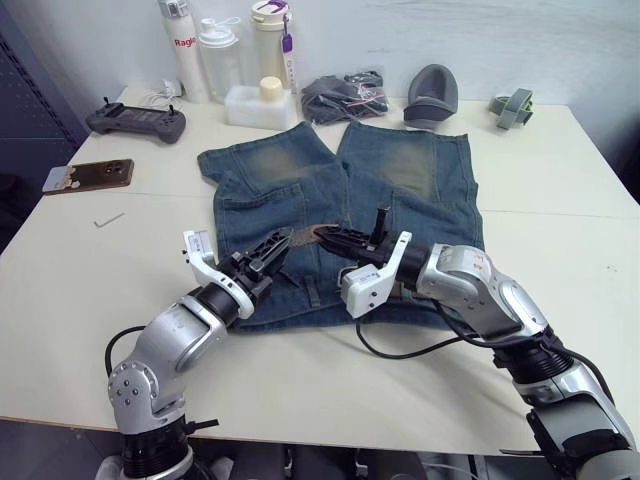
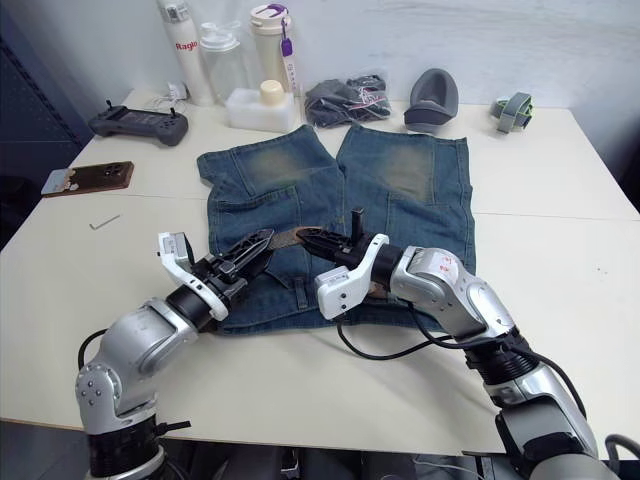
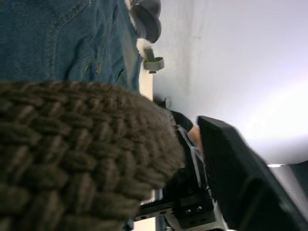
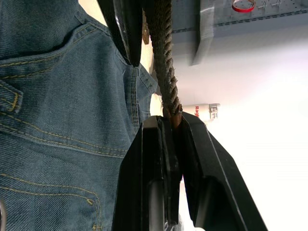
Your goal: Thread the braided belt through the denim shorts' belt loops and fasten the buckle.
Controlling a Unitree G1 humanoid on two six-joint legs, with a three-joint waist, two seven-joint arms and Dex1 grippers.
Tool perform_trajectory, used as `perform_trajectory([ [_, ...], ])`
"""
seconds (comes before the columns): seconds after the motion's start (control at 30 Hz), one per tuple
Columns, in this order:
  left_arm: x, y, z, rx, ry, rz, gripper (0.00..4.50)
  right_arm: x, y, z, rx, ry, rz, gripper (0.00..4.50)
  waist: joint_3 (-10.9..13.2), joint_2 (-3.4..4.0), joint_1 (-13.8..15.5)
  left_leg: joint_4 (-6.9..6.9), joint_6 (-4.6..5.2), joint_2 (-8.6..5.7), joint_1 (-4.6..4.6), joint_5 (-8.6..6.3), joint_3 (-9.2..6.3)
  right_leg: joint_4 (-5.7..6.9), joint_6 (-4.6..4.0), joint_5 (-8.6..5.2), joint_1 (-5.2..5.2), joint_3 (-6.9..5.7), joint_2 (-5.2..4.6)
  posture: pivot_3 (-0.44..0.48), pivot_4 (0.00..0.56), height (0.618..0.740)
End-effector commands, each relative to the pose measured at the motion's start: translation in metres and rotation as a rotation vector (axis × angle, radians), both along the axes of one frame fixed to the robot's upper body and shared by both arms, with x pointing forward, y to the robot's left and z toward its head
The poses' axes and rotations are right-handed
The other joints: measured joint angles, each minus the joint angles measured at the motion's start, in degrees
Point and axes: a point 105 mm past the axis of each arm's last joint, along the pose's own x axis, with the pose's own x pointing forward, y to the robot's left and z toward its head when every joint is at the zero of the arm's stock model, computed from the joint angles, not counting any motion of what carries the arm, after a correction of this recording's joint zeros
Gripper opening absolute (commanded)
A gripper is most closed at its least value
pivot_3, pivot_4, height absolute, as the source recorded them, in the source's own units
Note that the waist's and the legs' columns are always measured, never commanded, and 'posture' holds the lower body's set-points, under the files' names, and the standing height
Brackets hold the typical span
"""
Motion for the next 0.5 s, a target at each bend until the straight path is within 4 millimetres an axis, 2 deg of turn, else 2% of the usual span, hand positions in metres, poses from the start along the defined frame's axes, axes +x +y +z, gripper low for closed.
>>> perform_trajectory([
  [0.03,0.001,0.002,0.007,-0.004,-0.021,-0.002,0.43,-0.005,-0.005,0.019,0.039,-0.061,0.01,0.0,0.0,0.0,0.0,0.0,0.0,0.0,-0.01,0.0,0.0,-0.01,0.0,0.0,0.0,0.0,0.0,0.0,0.15,0.656],
  [0.07,0.001,0.002,0.006,-0.004,-0.021,-0.001,0.02,-0.004,-0.006,0.019,0.038,-0.062,0.009,0.0,0.0,0.0,0.0,0.0,0.01,0.0,-0.01,0.0,0.0,-0.02,0.0,0.0,0.0,0.0,0.0,0.0,0.15,0.656],
  [0.2,0.004,0.01,0.002,0.019,-0.021,-0.004,0.02,-0.007,-0.008,0.021,0.09,-0.009,0.018,0.0,0.0,0.0,0.0,-0.02,0.02,0.0,-0.02,-0.01,0.0,-0.07,0.0,0.0,0.0,0.0,0.0,0.0,0.15,0.656],
  [0.27,0.006,0.015,0.001,0.033,-0.028,-0.009,0.0,-0.006,-0.012,0.025,0.145,0.051,0.011,0.93,0.0,0.0,0.0,-0.02,0.01,0.0,-0.01,-0.01,-0.01,-0.07,0.0,0.0,0.01,0.0,0.0,0.0,0.15,0.656],
  [0.3,0.006,0.021,-0.001,0.048,-0.031,-0.008,0.0,-0.007,-0.014,0.022,0.128,0.095,0.024,1.3,0.0,0.0,-0.1,-0.02,0.01,0.0,-0.01,0.0,-0.01,-0.07,0.0,0.0,0.01,0.0,0.0,0.0,0.15,0.656],
  [0.33,0.006,0.026,-0.002,0.061,-0.035,-0.008,0.0,-0.009,-0.017,0.019,0.103,0.128,0.033,1.89,0.0,0.0,-0.1,-0.02,0.01,0.0,-0.01,0.0,-0.01,-0.08,0.0,0.0,0.01,0.0,0.0,0.0,0.15,0.656],
  [0.37,0.006,0.028,-0.004,0.069,-0.037,-0.009,0.0,-0.01,-0.018,0.017,0.083,0.148,0.04,2.17,0.0,0.01,-0.1,-0.02,0.01,0.01,-0.02,0.0,-0.01,-0.08,0.0,0.0,0.01,0.0,0.0,0.0,0.15,0.656],
  [0.43,-0.002,0.042,-0.016,0.161,-0.032,-0.047,0.0,-0.008,-0.033,0.014,0.058,0.311,0.034,2.72,0.0,0.01,-0.1,-0.03,0.01,0.01,-0.01,0.0,-0.01,-0.11,-0.01,-0.01,0.01,-0.01,0.01,0.0,0.15,0.656],
  [0.5,-0.008,0.054,-0.025,0.213,-0.015,-0.067,0.0,0.003,-0.054,0.018,0.049,0.49,-0.022,3.73,0.0,0.04,-0.2,-0.09,0.02,0.01,0.02,-0.01,-0.03,-0.14,-0.05,-0.03,0.03,-0.01,0.0,0.0,0.15,0.656],
])
